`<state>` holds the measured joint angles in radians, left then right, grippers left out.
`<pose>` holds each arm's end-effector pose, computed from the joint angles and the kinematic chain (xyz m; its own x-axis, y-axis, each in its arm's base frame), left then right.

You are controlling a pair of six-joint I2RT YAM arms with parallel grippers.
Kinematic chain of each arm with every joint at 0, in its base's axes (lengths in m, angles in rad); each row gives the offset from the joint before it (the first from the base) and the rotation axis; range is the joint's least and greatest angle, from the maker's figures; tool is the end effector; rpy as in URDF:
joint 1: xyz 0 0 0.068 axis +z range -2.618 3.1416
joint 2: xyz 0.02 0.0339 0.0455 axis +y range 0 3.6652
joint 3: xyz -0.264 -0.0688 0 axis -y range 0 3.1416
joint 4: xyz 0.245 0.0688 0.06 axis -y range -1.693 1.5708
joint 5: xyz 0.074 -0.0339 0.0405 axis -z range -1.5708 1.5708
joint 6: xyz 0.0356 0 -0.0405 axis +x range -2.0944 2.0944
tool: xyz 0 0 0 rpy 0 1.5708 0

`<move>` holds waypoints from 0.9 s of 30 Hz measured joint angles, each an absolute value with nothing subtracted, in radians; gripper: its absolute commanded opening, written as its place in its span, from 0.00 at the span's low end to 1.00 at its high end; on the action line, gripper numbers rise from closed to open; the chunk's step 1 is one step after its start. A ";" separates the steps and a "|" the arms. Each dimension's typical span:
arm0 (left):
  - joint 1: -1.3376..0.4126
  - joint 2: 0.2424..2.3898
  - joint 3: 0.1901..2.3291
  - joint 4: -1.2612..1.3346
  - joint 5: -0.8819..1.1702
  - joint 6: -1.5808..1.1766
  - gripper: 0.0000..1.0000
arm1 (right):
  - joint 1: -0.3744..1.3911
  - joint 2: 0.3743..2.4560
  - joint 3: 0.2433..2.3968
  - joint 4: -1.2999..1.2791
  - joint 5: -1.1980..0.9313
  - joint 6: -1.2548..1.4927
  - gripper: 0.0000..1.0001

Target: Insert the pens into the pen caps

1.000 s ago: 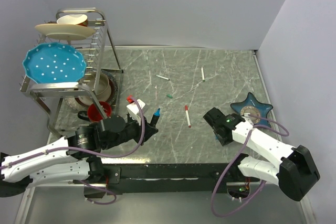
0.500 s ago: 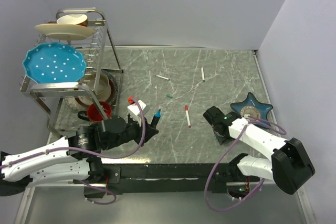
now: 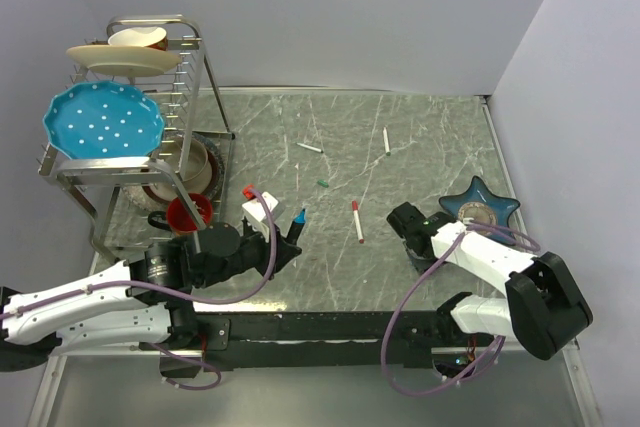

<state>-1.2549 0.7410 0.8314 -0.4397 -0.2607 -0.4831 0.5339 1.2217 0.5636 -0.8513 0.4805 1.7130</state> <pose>0.0602 -0.1546 0.3365 -0.4858 0.0417 -0.8731 0.6973 0.6208 -0.3584 0.1519 0.0707 0.1538 -0.3008 0.8419 -0.4480 0.9110 0.3926 0.1261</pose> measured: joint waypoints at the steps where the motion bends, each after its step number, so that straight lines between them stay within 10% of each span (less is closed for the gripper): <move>1: -1.256 0.740 0.831 -0.440 -0.262 -0.484 0.01 | 0.534 1.221 0.564 -0.844 0.482 1.697 0.41; 17: -1.264 0.708 0.830 -0.447 -0.286 -0.483 0.01 | 0.543 1.214 0.554 -0.242 0.144 0.685 0.43; 27: -1.271 0.704 0.828 -0.447 -0.286 -0.483 0.01 | 0.693 1.287 0.750 -0.303 -0.008 0.238 0.40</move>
<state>-1.2705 0.7036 0.8284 -0.4473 -0.2863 -0.4831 0.6926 1.2865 0.7502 -0.3027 -0.0082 0.2382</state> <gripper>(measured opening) 0.165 0.437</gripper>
